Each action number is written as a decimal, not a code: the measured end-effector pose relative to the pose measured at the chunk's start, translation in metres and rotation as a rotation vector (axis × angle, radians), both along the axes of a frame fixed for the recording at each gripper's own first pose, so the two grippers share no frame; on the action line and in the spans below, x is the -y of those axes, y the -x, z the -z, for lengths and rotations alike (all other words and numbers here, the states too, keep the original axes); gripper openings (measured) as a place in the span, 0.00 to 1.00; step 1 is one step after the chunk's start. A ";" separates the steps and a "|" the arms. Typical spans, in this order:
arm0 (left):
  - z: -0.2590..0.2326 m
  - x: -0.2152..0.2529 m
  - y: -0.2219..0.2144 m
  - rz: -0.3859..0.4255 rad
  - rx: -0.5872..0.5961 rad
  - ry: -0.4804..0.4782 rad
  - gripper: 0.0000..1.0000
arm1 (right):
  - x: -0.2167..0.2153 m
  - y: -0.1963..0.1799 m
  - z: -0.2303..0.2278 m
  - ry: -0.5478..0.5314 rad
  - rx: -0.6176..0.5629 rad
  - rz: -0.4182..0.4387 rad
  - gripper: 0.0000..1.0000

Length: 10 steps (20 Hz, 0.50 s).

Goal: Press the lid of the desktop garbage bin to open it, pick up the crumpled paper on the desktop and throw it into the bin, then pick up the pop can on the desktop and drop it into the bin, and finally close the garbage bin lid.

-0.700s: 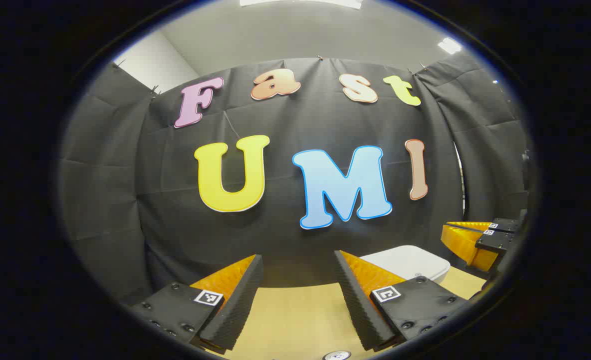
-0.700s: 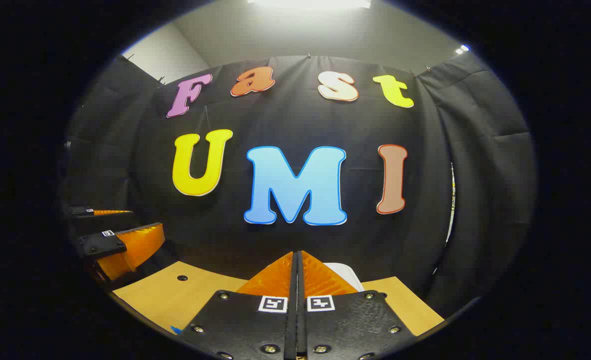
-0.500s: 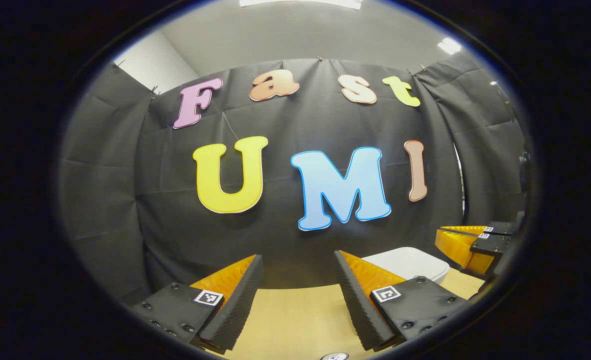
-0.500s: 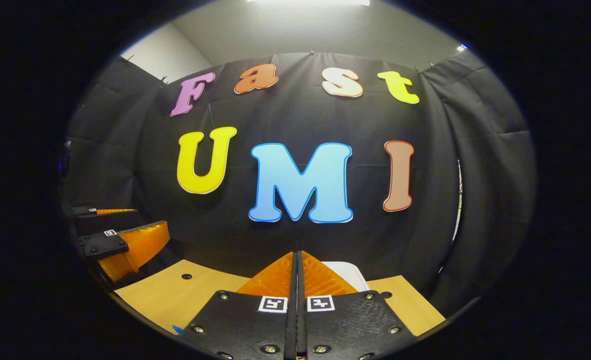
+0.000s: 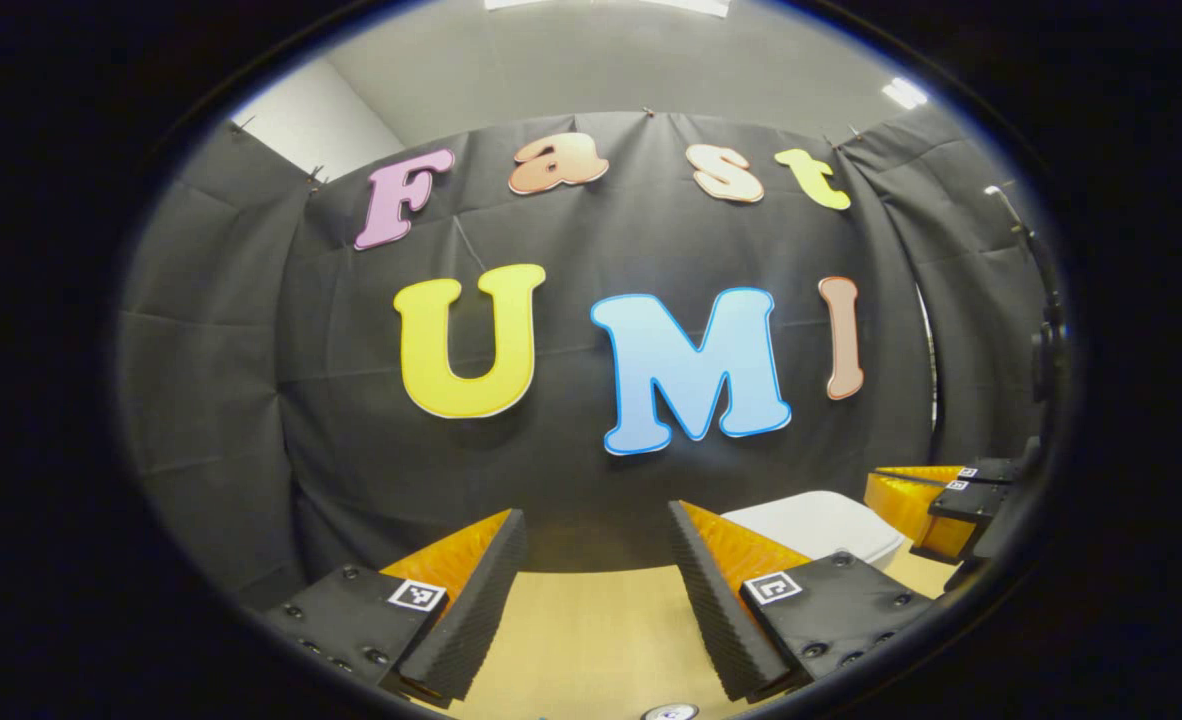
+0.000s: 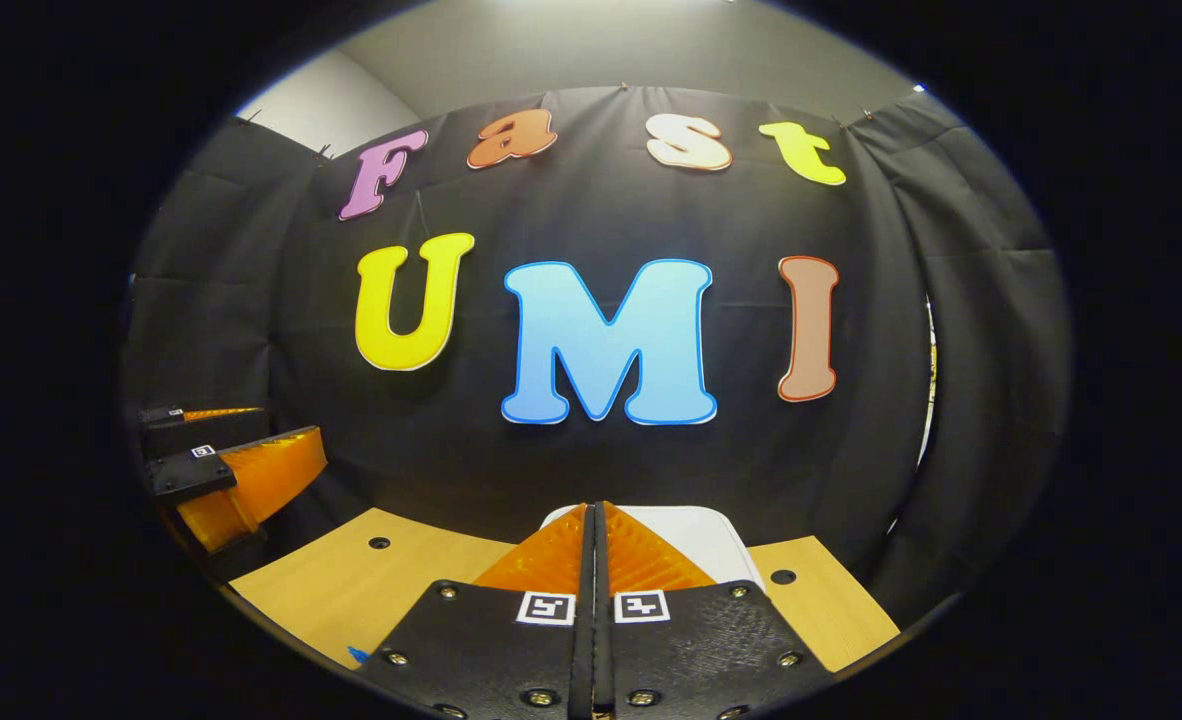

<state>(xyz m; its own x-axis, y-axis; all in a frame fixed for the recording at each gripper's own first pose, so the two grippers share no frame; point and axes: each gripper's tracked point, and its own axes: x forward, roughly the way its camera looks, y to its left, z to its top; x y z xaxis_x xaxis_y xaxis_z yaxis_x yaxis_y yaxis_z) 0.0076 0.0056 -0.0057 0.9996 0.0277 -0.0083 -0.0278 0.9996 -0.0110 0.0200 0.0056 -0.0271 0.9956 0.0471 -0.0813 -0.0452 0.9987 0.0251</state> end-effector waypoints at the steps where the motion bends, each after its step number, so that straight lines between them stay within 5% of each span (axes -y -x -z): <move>1: 0.000 -0.002 0.000 -0.003 0.001 0.000 0.90 | 0.001 -0.001 0.002 -0.001 -0.002 0.002 0.00; 10: 0.006 -0.008 -0.003 -0.012 -0.009 0.006 0.90 | 0.020 -0.028 0.047 -0.008 -0.099 0.043 0.00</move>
